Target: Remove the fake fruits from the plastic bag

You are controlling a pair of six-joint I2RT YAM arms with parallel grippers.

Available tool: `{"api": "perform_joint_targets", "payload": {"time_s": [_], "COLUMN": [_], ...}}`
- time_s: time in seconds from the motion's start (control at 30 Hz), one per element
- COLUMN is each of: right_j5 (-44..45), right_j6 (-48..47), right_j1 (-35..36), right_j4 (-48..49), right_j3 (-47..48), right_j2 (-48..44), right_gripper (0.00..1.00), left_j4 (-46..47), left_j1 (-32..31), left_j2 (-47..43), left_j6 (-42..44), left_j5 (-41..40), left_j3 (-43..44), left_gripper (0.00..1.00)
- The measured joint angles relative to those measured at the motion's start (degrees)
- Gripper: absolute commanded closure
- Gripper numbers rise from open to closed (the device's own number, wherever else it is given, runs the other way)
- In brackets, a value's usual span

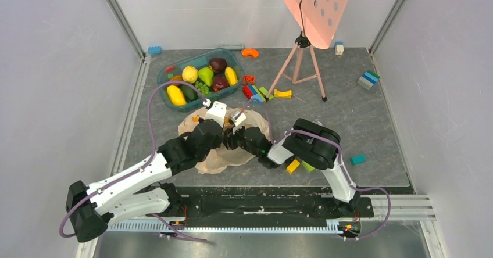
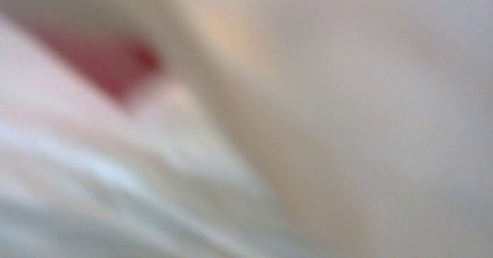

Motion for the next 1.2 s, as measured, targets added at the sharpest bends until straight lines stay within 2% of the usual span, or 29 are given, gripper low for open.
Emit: {"api": "perform_joint_targets", "payload": {"time_s": [0.13, 0.33, 0.6, 0.93, 1.07, 1.2], "right_j5": [-0.02, 0.22, 4.22, 11.96, 10.58, 6.95], "right_j6": [0.02, -0.28, -2.73, -7.19, -8.0, -8.7], "right_j1": [-0.22, -0.22, -0.22, -0.22, -0.26, -0.26], "right_j4": [1.27, 2.23, -0.15, -7.96, -9.49, -10.32], "right_j3": [-5.51, -14.34, -26.25, -35.95, -38.49, -38.95], "right_j2": [-3.15, -13.0, -27.85, -49.0, -55.06, -56.89], "right_gripper": [0.7, 0.73, 0.73, 0.71, 0.65, 0.61], "left_j4": [0.2, 1.97, 5.25, 10.82, 12.2, 12.37], "left_j1": [0.02, 0.24, 0.26, -3.74, -4.04, -4.0], "left_j2": [-0.35, -3.3, -2.75, 7.96, 9.51, 8.59], "left_j6": [0.0, 0.02, 0.04, 0.07, 0.48, 0.94], "left_j5": [0.42, 4.2, 15.21, 28.96, 31.26, 30.71], "left_j3": [0.0, -0.5, -0.28, 7.06, 10.12, 11.02], "left_gripper": [0.98, 0.98, 0.98, 0.98, 0.98, 0.98]}}
